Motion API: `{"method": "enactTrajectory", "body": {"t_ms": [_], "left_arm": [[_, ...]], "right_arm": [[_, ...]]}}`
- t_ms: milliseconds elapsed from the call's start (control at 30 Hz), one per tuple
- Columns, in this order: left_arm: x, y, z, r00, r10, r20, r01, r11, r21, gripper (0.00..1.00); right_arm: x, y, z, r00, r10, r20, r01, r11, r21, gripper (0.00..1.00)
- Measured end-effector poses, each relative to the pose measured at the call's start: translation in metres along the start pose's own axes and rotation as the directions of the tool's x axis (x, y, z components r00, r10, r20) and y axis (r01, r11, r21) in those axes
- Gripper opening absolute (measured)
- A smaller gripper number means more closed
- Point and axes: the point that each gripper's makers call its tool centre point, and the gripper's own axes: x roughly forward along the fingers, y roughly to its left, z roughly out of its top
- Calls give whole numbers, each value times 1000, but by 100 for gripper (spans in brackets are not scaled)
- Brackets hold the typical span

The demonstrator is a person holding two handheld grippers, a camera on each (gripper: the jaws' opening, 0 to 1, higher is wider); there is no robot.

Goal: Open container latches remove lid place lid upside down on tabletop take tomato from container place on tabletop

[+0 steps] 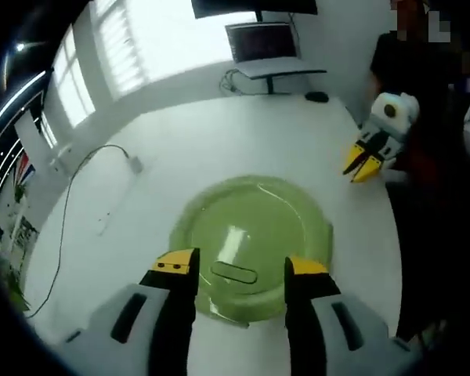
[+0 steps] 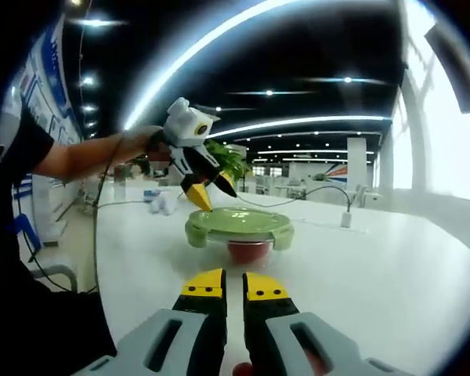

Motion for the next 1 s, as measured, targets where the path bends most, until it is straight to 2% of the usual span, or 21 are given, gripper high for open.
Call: {"method": "enactTrajectory", "body": {"t_ms": [100,200,333,467,533,600,633,700,800,900,967,1000], "left_arm": [[6,0,3,1000,-21,-7,21,1000,-4,44],[12,-1,0,998,-34,-47,35,999,31,46],[17,-7,-3,990,-88,-106,99,990,99,54],[21,1,-1,982,-80,-170,104,985,139,56],[24,1,-1,974,-103,-202,134,980,149,57],[26,-5,-4,959,-149,-241,184,975,127,55],[27,-6,-4,952,-164,-257,206,968,146,55],[30,-5,-1,952,-169,-256,210,968,139,56],[32,-9,-7,924,-212,-317,254,962,97,59],[36,-9,-5,914,-237,-329,277,957,81,61],[37,-10,-8,901,-249,-356,282,958,44,63],[39,-9,-5,903,-247,-352,283,958,52,65]], "right_arm": [[0,2,-1,1000,8,-6,-8,1000,-6,3],[0,3,0,1000,16,-2,-16,1000,-2,3],[0,3,-1,1000,24,1,-24,1000,8,3],[0,4,-2,1000,25,-1,-25,1000,4,3],[0,4,-1,1000,25,1,-25,1000,5,3],[0,4,-2,1000,25,1,-25,1000,6,3],[0,3,-3,1000,25,-1,-25,1000,10,3],[-2,3,-3,1000,27,-2,-27,1000,11,3],[-4,3,-3,999,32,1,-32,999,18,3],[-4,3,-3,999,35,5,-35,999,24,3],[-4,4,-3,999,38,5,-38,999,23,3],[-4,4,-3,999,39,6,-39,999,21,3]]}}
